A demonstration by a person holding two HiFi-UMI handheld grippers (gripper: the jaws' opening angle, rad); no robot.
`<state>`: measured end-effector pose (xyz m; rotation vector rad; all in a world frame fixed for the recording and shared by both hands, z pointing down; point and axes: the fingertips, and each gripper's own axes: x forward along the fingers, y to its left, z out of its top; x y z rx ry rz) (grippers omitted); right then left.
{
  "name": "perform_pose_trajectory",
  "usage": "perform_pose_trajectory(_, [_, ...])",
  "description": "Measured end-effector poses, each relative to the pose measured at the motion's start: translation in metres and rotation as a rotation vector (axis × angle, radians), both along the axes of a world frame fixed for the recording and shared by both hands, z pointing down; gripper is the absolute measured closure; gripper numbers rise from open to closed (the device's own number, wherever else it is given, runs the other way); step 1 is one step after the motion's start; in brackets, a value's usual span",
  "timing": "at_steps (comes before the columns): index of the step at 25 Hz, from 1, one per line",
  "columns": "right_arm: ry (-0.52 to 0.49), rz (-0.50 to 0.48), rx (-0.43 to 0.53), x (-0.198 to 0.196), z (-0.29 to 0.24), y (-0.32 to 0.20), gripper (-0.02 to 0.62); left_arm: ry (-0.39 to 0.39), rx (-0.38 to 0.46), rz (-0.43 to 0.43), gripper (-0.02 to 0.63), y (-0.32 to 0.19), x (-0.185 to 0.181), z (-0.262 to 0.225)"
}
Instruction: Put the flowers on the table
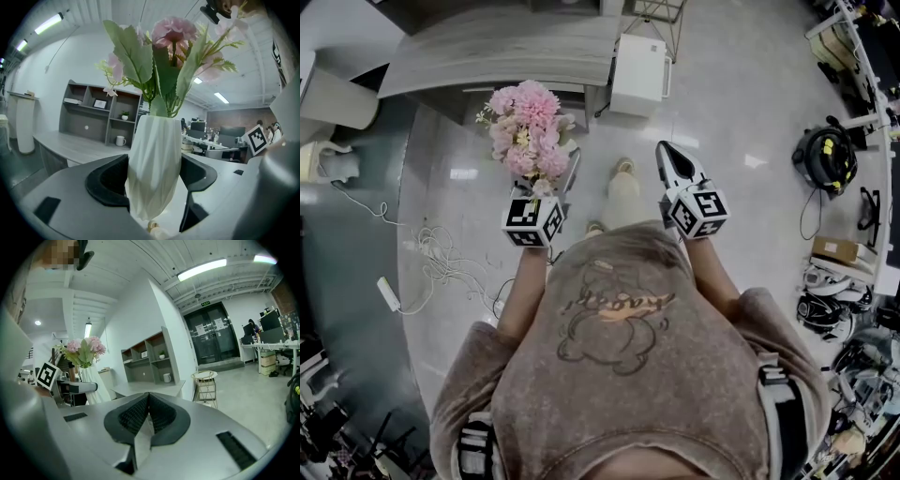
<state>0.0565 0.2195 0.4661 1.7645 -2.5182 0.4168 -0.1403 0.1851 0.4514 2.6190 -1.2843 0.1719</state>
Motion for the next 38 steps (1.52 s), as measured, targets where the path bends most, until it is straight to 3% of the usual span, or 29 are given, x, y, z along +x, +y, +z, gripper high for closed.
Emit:
perform_pose_trajectory(14, [-0.002, -0.034, 0.007, -0.007, 0.009, -0.102, 0.598, 0.002, 0.019, -0.014, 0.262, -0.097, 0.0, 0.004])
perform_pose_trajectory(38, [-0.046, -0.117, 0.009, 0.071, -0.019, -0.321, 0.598, -0.013, 0.036, -0.044, 0.262, -0.301, 0.088, -0.04])
